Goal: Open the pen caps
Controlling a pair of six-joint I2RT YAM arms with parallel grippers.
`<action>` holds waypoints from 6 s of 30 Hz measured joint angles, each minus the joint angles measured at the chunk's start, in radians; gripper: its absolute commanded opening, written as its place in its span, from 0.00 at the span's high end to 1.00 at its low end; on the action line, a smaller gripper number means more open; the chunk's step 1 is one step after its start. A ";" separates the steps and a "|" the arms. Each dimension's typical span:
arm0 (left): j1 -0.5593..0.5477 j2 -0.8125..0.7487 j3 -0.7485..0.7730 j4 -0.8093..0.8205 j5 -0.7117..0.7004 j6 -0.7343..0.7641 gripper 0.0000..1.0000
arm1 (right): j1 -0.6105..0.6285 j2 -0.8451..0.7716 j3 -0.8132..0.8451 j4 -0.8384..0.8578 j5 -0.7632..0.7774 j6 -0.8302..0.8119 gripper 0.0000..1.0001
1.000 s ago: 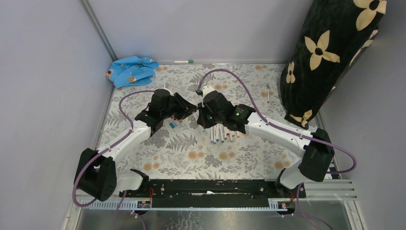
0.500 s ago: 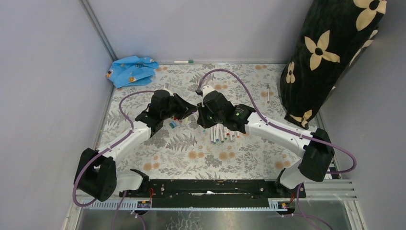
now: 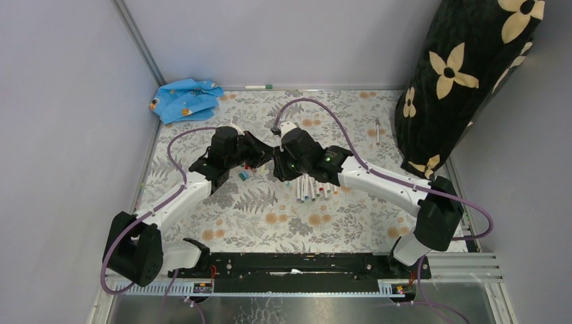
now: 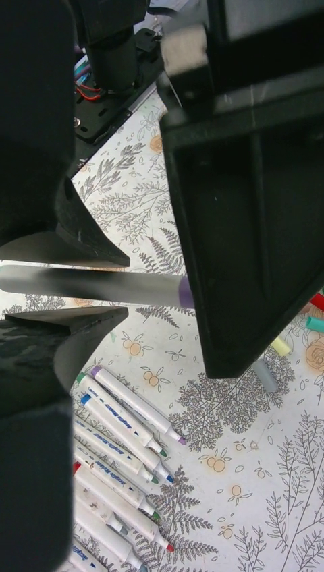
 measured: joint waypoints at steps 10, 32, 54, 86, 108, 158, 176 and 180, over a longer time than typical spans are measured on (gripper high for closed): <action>0.002 -0.019 0.001 -0.005 -0.021 0.005 1.00 | 0.000 0.028 0.010 0.006 0.003 0.001 1.00; 0.183 0.215 0.248 -0.166 -0.134 0.187 1.00 | 0.003 -0.016 -0.235 0.090 0.038 0.040 1.00; 0.105 0.314 0.024 -0.284 -0.363 0.266 0.66 | -0.049 0.129 -0.209 0.074 0.283 0.159 0.98; 0.103 0.189 0.021 -0.281 -0.379 0.256 0.46 | -0.075 0.182 -0.227 0.068 0.329 0.169 0.59; 0.099 0.074 0.022 -0.032 -0.153 0.230 0.27 | -0.647 0.257 0.087 0.006 0.373 -0.007 0.26; 0.091 0.103 -0.058 0.196 -0.043 0.137 0.26 | -0.859 0.377 0.033 0.000 0.127 -0.090 1.00; 0.046 0.057 -0.051 0.128 0.025 0.095 0.22 | -0.278 -0.113 -0.158 -0.095 0.081 -0.030 1.00; 0.010 0.087 -0.051 0.135 0.032 0.059 0.22 | -0.163 -0.115 -0.159 -0.096 0.086 0.003 1.00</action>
